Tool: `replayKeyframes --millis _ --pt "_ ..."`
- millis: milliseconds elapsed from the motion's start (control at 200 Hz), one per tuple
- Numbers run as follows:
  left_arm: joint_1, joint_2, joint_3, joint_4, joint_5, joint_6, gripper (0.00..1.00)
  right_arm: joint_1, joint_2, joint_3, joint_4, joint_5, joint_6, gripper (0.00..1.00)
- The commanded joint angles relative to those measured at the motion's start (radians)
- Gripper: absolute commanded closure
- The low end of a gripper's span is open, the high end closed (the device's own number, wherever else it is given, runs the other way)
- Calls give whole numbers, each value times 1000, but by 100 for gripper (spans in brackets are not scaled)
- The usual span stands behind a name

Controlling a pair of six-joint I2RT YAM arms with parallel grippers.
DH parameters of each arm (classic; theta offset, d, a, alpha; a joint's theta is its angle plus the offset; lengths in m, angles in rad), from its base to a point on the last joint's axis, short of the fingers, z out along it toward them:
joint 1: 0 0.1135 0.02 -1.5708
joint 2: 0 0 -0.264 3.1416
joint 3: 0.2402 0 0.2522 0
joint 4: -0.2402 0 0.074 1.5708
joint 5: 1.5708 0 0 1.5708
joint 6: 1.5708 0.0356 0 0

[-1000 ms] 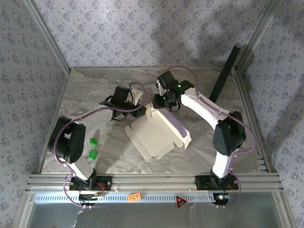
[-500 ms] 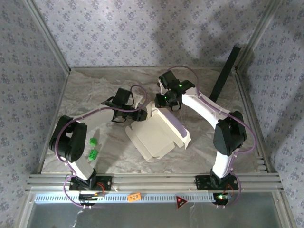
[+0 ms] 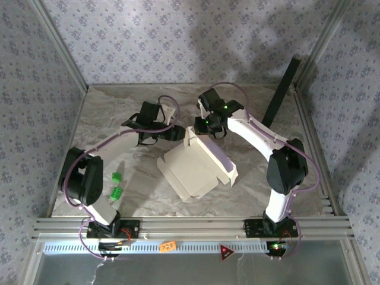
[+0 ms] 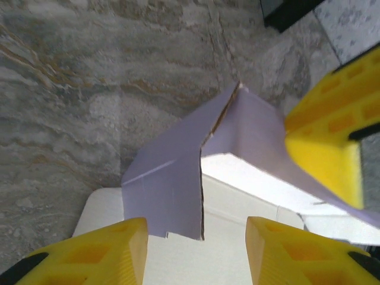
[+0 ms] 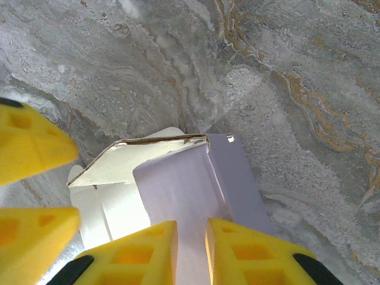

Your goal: Fold the paper box

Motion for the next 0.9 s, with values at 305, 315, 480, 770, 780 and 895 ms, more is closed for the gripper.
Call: replayKeyframes --millis 305,315,480,770,780,895 --pt "20 154 198 -11 179 -73 50 3 44 -22 -53 -6 -10 81" --pt "20 154 198 -9 184 -73 50 3 43 -22 -54 -6 -10 81" --pt "19 165 176 29 249 -92 52 4 40 -20 -50 -7 -7 82" --pt "7 174 146 47 281 -100 64 12 41 -8 -48 -9 1 83" --pt "7 174 145 47 282 -100 65 12 41 -8 -50 -11 1 83" --pt "5 175 128 50 280 -101 67 14 41 -3 -50 -12 4 83"
